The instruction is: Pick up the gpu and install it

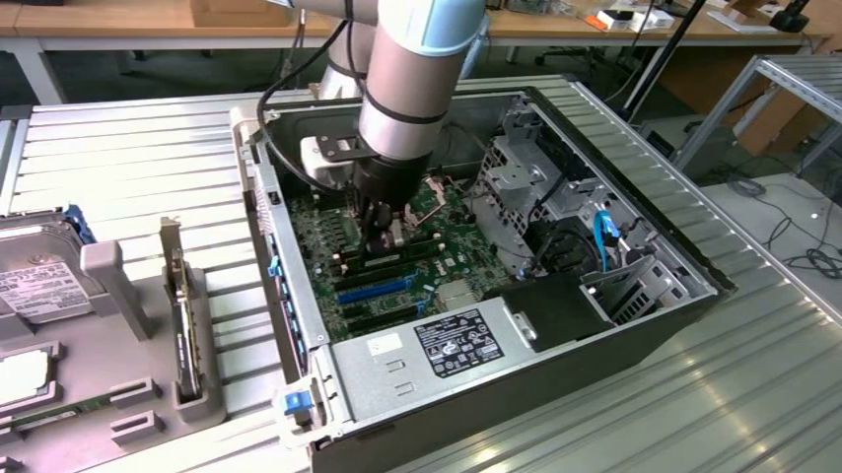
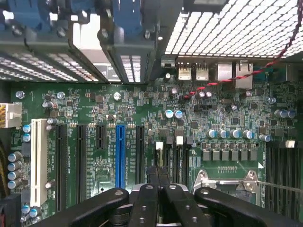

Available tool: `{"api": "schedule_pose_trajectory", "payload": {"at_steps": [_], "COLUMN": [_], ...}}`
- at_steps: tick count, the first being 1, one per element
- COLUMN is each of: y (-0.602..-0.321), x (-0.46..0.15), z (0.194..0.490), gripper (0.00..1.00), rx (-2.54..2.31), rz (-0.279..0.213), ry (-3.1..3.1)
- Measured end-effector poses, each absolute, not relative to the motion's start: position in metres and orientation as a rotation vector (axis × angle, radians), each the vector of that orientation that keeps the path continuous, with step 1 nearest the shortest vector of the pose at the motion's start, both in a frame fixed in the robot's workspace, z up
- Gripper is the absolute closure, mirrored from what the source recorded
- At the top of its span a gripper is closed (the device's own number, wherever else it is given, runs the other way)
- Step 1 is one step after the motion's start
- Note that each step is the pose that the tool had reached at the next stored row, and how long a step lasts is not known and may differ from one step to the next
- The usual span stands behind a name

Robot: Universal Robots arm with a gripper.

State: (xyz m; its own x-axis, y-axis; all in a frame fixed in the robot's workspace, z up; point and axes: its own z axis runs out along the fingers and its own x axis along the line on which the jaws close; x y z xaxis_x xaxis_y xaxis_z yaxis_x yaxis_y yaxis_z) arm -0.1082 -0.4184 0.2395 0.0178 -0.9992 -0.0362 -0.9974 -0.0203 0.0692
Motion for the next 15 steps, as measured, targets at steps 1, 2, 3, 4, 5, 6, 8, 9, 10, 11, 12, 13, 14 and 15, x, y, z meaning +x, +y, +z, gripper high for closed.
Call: {"api": "schedule_pose_trajectory", "payload": {"at_steps": [1, 2, 3, 4, 5, 6, 8, 9, 10, 11, 12, 13, 14, 15], "y": [-0.418, -0.418, -0.418, -0.418, -0.417, -0.417, -0.416, -0.416, -0.415, -0.415, -0.415, -0.415, -0.415, -0.415], "x": [-0.105, -0.101, -0.094, -0.087, -0.081, -0.077, -0.062, -0.051, -0.043, -0.037, -0.031, -0.014, -0.012, -0.012], "z": [0.24, 0.241, 0.241, 0.241, 0.241, 0.241, 0.241, 0.241, 0.241, 0.241, 0.241, 0.241, 0.241, 0.241], "gripper": [0.89, 0.89, 0.89, 0.89, 0.89, 0.89, 0.89, 0.89, 0.89, 0.89, 0.89, 0.89, 0.89, 0.89], "rx": [2.224, 2.224, 2.224, 2.224, 2.224, 2.225, 2.225, 2.225, 2.225, 2.225, 2.226, 2.226, 2.227, 2.227], "rz": [-0.116, -0.116, -0.116, -0.117, -0.117, -0.117, -0.118, -0.118, -0.119, -0.119, -0.12, -0.122, -0.122, -0.123], "ry": [-2.182, -2.182, -2.182, -2.182, -2.182, -2.182, -2.182, -2.183, -2.183, -2.183, -2.183, -2.184, -2.184, -2.184]}}
